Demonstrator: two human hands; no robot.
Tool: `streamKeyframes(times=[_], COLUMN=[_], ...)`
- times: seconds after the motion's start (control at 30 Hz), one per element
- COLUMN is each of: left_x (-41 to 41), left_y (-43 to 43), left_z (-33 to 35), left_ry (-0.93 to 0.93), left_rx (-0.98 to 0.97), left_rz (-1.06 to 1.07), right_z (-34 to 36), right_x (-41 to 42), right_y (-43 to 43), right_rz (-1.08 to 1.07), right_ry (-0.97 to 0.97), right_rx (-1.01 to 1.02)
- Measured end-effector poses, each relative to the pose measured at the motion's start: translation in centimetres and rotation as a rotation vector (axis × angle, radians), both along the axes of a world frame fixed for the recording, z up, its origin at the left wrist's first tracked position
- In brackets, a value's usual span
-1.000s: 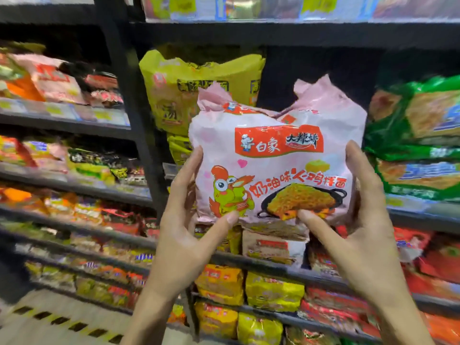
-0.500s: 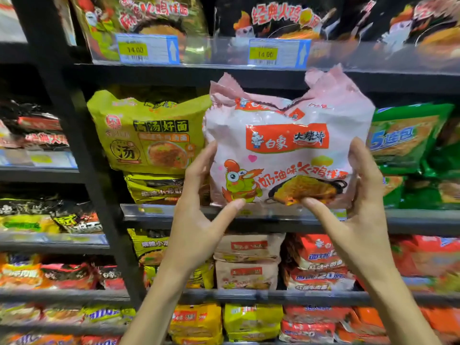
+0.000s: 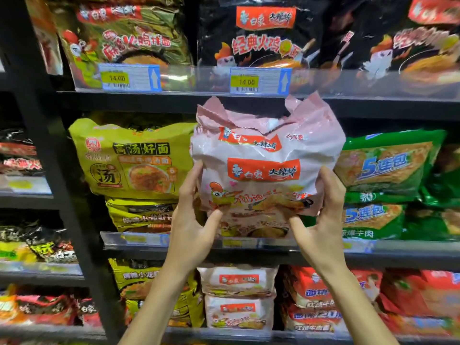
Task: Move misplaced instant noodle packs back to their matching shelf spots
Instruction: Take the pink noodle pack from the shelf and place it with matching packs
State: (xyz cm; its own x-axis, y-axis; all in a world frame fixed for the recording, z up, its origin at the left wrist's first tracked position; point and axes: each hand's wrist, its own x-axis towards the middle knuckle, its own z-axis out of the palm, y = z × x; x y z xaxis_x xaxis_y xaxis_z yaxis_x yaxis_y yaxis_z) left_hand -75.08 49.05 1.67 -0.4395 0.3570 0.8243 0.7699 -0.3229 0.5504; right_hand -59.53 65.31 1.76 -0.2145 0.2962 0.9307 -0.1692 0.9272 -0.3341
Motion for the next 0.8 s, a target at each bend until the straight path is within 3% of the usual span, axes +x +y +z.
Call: streamKeyframes(times=[0.3,0.8], left_x=[-1.0,-1.3], left_y=[2.7,5.5], left_z=[-1.2,-2.0], left_ry=[-0.008,0.011], left_rx=[0.027,-0.017], left_rz=[0.051,0.194], right_z=[-0.8,-0.7], right_x=[-2.4,-3.6], right_y=[3.4,4.2], right_rz=[-0.019,-0.033], right_ry=[0.015,-0.071], right_rx=[0.099,-0.019])
